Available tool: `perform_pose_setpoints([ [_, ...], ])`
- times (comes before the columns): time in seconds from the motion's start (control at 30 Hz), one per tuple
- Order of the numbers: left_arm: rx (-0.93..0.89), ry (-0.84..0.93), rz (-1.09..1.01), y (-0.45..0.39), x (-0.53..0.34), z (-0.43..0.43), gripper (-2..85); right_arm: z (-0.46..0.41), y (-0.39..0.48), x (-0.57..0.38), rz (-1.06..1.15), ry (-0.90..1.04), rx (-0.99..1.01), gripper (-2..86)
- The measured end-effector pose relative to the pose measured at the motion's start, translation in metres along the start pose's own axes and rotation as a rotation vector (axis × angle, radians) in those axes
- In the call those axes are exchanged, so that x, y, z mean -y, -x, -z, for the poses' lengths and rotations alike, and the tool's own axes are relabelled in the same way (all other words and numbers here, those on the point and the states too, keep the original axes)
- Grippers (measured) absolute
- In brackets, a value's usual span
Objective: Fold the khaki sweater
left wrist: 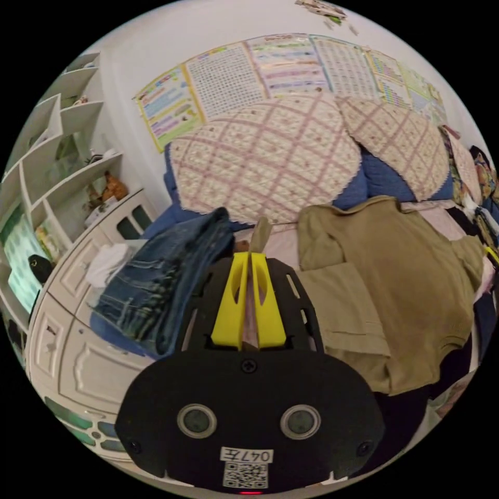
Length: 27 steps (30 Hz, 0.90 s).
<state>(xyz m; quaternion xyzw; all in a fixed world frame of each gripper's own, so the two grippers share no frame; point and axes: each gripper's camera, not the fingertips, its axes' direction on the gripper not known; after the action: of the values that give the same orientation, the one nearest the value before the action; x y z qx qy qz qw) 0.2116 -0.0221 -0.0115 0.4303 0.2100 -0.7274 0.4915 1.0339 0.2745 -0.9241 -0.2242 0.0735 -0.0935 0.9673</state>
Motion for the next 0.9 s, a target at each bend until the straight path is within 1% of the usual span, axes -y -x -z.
perform_pose_setpoints([
  [0.1,0.094,-0.030,-0.043,0.029,-0.037,0.026,-0.9,-0.017,0.027,0.012,-0.010,0.030,0.017,-1.1],
  [0.27,0.260,-0.034,-0.138,0.029,-0.088,0.053,-0.7,-0.045,0.068,0.032,-0.049,0.054,0.068,-0.8],
  [0.37,0.359,-0.023,-0.140,0.025,-0.126,0.069,-0.6,-0.058,0.093,0.042,-0.020,0.067,0.080,-0.5],
  [0.43,0.386,-0.052,-0.123,0.022,-0.150,0.088,-0.6,-0.065,0.107,0.047,0.000,0.075,0.079,-0.4],
  [0.53,0.408,-0.127,-0.102,0.010,-0.186,0.124,-0.6,-0.079,0.124,0.055,0.007,0.091,0.080,-0.3],
  [0.6,0.469,-0.166,-0.134,-0.011,-0.207,0.146,-0.6,-0.088,0.133,0.059,0.002,0.098,0.086,-0.3],
  [0.7,0.564,-0.146,-0.193,-0.036,-0.228,0.159,-0.6,-0.106,0.146,0.064,-0.013,0.107,0.109,-0.3],
  [0.77,0.557,-0.111,-0.202,-0.044,-0.243,0.157,-0.6,-0.119,0.157,0.066,-0.016,0.109,0.132,-0.3],
  [0.9,0.452,-0.060,-0.198,-0.062,-0.290,0.137,-0.5,-0.135,0.170,0.067,-0.030,0.097,0.153,-0.2],
])
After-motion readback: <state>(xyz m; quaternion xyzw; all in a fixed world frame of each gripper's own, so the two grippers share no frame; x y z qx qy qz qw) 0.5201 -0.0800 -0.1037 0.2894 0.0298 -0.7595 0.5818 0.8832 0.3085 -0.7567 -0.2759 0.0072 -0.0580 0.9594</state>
